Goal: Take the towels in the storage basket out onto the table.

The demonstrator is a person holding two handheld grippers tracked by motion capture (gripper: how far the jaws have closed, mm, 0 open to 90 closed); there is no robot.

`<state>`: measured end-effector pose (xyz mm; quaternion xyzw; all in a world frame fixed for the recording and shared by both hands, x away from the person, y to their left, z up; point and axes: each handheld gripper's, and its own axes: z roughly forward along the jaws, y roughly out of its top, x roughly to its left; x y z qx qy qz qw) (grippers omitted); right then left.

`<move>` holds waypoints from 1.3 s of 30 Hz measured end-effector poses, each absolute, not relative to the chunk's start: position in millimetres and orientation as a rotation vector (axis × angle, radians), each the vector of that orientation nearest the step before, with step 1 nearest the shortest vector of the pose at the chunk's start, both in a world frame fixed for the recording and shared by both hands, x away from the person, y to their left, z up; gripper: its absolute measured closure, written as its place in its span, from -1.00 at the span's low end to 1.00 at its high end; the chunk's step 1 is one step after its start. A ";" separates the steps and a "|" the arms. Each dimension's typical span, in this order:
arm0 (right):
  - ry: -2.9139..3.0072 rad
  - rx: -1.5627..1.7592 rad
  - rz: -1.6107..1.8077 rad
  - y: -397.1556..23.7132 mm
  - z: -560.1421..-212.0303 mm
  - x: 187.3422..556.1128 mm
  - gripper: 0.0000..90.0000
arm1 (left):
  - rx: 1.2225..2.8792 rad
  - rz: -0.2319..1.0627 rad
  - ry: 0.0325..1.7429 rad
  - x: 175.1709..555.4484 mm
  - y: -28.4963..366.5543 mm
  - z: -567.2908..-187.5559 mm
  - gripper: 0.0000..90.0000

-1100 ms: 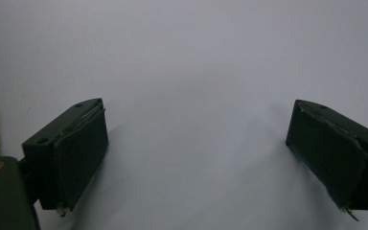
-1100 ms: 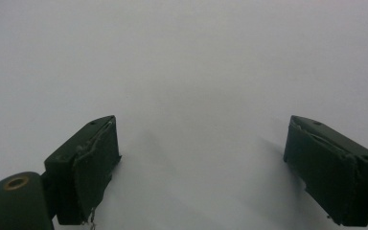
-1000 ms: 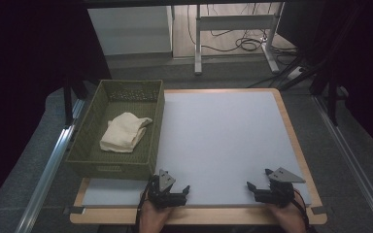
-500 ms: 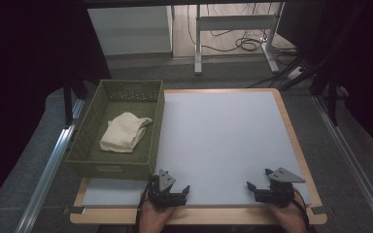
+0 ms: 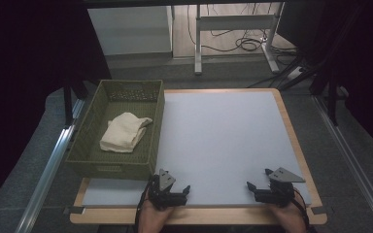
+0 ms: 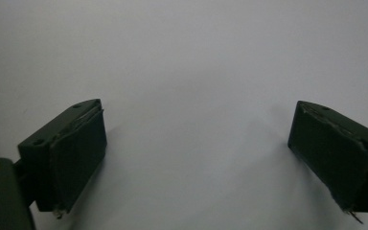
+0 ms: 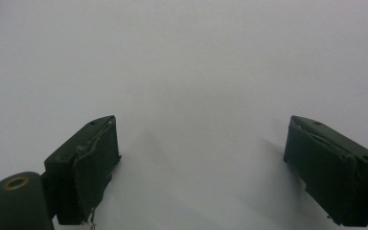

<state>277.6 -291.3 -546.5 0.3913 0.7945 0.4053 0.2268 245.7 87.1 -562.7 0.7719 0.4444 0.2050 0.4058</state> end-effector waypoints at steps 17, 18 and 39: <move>2.190 1.079 1.117 -291.3 -546.4 277.6 -0.74 | 1.955 0.462 1.119 246.7 80.1 -550.0 -0.88; 2.190 1.080 1.118 -291.3 -546.4 277.6 -0.74 | 1.954 0.460 1.115 247.0 79.8 -548.3 -0.88; 2.190 1.080 1.117 -291.4 -546.4 277.6 -0.74 | 2.027 0.416 1.009 263.5 63.9 -519.5 -0.95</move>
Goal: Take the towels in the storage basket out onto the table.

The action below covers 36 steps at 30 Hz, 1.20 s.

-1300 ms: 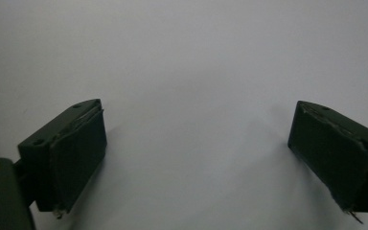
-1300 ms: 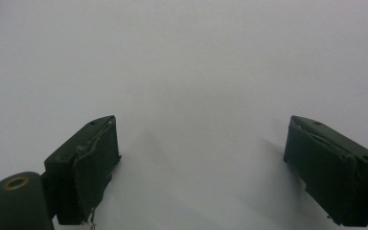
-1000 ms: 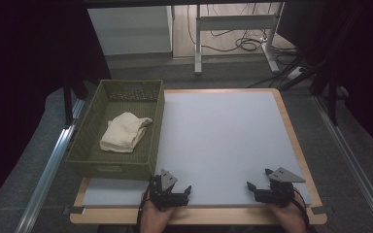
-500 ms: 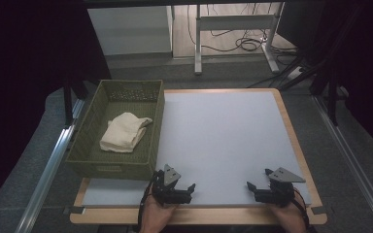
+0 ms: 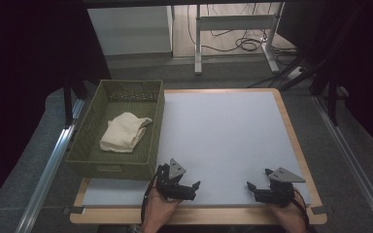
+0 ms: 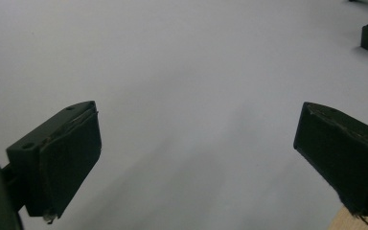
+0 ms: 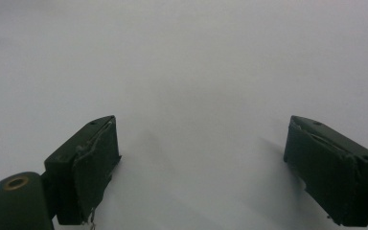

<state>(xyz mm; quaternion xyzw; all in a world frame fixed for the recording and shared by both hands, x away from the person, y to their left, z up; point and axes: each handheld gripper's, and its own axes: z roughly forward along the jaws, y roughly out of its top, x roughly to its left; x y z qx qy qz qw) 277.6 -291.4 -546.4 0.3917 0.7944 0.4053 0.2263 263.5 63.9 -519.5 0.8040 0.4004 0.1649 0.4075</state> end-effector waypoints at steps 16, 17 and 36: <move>2.190 1.079 1.117 -291.4 -546.4 277.6 -0.74 | 2.069 0.405 0.935 273.6 54.6 -499.0 -0.96; 2.190 1.079 1.117 -291.4 -546.4 277.6 -0.74 | 2.068 0.406 0.933 274.1 54.3 -497.9 -0.96; 2.207 1.065 1.119 -290.5 -546.6 277.8 -0.82 | 2.086 0.405 0.906 287.1 61.8 -458.7 -0.95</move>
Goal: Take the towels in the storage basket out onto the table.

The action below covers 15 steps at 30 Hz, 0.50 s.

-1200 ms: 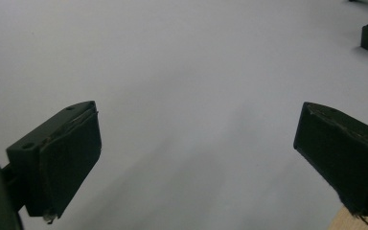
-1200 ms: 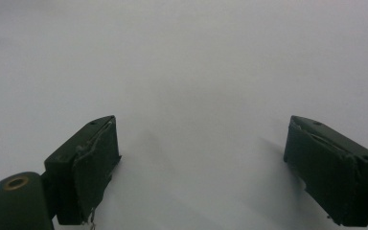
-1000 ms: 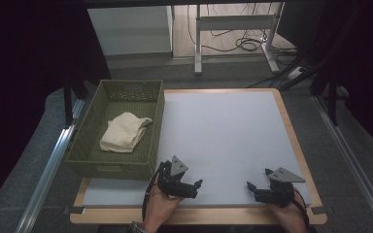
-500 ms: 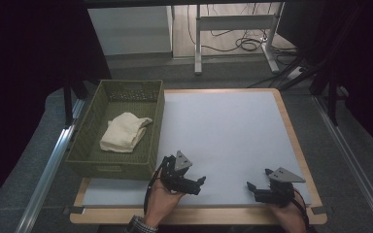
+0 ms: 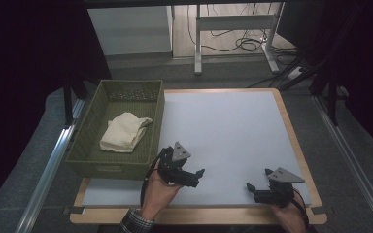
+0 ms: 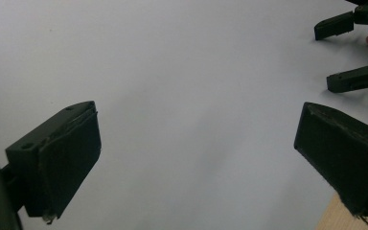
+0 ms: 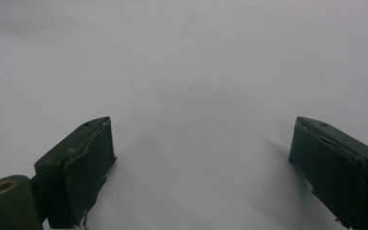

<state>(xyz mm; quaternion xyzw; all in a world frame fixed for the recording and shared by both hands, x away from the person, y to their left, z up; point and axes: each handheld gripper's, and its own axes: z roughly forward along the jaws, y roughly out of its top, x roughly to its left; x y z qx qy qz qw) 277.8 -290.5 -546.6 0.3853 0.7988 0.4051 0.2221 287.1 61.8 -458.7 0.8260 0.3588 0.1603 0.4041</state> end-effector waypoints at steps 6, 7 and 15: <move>2.214 1.062 1.113 -290.0 -546.3 278.0 -0.85 | 2.082 0.422 0.904 295.9 70.9 -437.7 -0.95; 2.216 1.062 1.115 -290.0 -546.3 278.0 -0.85 | 2.084 0.423 0.909 298.7 72.9 -434.4 -0.95; 2.218 1.055 1.115 -289.6 -546.5 278.3 -0.87 | 2.103 0.423 0.923 312.9 82.9 -418.4 -0.94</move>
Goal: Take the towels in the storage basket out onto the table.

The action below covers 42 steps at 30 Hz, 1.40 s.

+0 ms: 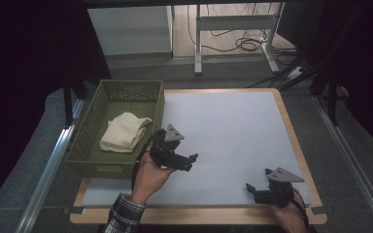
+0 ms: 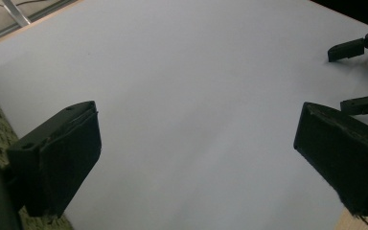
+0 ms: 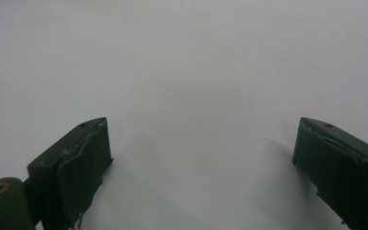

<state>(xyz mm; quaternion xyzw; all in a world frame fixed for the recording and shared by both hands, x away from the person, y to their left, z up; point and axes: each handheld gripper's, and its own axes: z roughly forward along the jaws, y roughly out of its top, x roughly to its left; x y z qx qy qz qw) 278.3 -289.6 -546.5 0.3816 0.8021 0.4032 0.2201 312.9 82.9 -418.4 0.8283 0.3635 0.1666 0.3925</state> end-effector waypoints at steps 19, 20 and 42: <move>2.218 1.058 1.116 -289.7 -546.6 278.3 -0.86 | 2.136 0.471 1.037 359.0 119.2 -406.6 -0.94; 2.218 1.058 1.116 -289.7 -546.6 278.4 -0.87 | 2.136 0.477 1.047 361.3 121.3 -406.2 -0.95; 2.216 1.059 1.117 -289.7 -546.8 278.4 -0.86 | 2.153 0.534 1.187 403.8 188.6 -404.6 -0.89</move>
